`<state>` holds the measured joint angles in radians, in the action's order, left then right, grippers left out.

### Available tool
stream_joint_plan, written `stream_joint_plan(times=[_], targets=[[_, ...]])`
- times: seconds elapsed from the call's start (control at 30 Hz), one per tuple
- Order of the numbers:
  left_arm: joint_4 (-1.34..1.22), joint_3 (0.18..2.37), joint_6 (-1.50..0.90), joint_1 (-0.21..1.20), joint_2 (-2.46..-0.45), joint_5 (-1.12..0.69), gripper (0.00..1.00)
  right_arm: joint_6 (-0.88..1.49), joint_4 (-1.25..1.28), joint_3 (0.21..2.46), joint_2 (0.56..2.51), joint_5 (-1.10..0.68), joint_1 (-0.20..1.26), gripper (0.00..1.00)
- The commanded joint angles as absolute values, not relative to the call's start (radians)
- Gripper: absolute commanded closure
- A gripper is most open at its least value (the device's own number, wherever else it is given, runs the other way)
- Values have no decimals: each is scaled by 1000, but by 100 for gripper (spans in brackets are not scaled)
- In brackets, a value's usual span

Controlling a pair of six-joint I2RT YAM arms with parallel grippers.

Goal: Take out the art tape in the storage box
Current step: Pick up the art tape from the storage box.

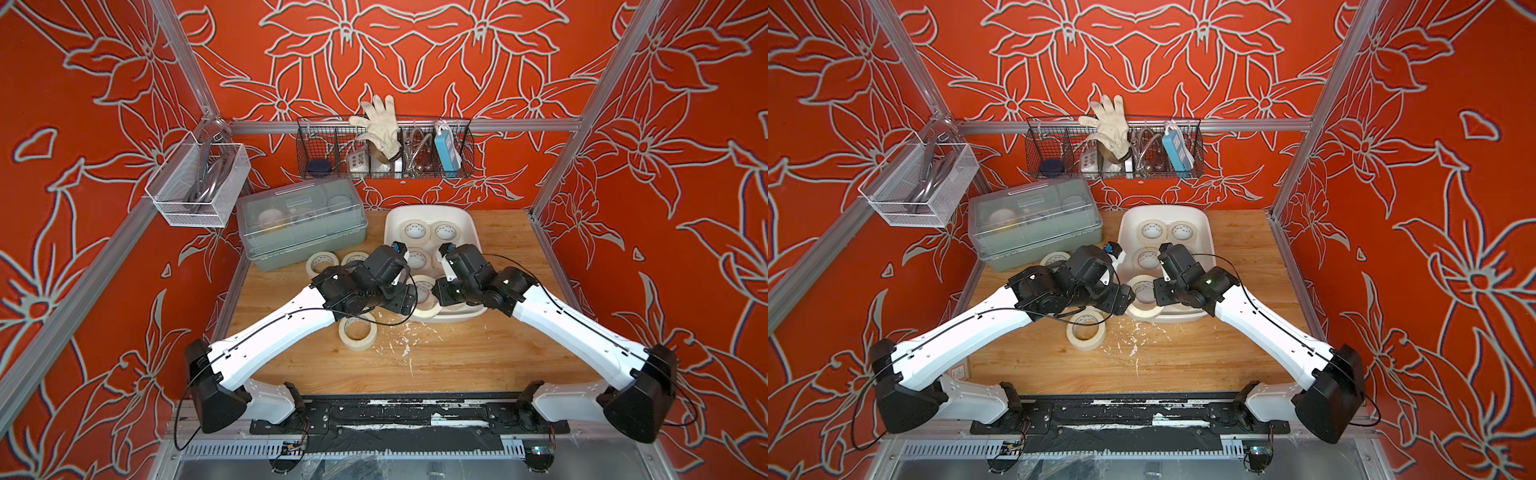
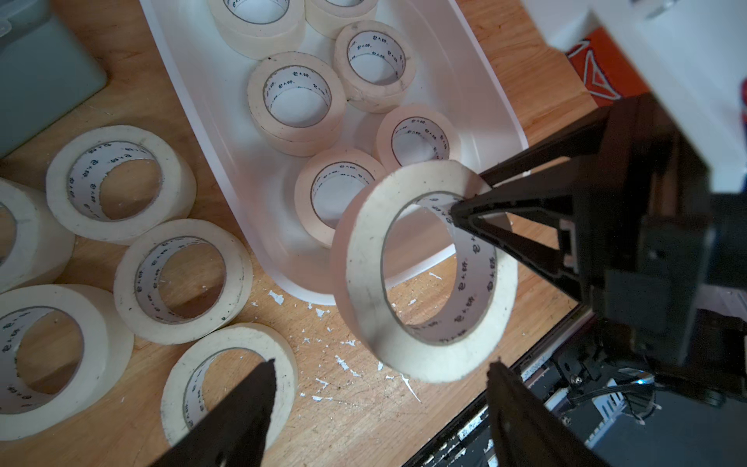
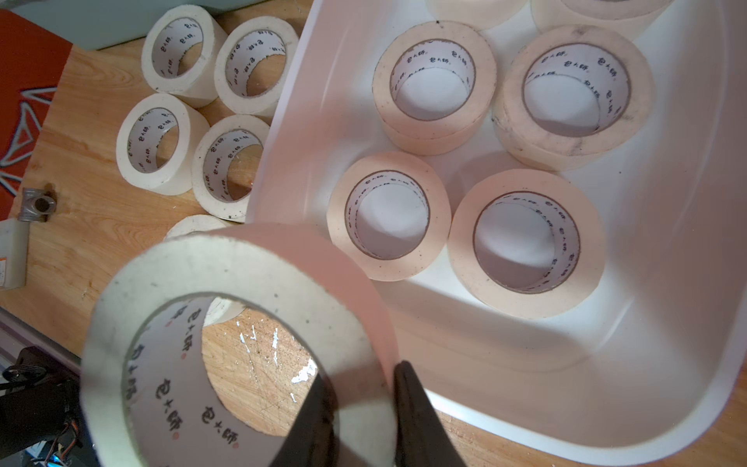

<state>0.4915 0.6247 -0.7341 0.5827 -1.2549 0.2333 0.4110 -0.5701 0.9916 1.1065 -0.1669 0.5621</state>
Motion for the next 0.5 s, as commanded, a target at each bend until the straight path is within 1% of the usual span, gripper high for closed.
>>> stream_joint_plan(times=[0.0,0.07,0.13,0.4,0.47], targets=[[471,644,-742,572,-1248,267,90,423,-557,977,1115,-184,554,39],[472,642,-741,572,-1242,272,82,426,-552,976,1123,-189,551,39],[476,640,-740,565,-1241,279,76,432,-547,974,1130,-194,549,39],[490,668,-708,547,-1240,247,70,437,-539,975,1139,-204,543,39],[498,676,-701,546,-1229,238,64,439,-535,971,1139,-204,541,38]])
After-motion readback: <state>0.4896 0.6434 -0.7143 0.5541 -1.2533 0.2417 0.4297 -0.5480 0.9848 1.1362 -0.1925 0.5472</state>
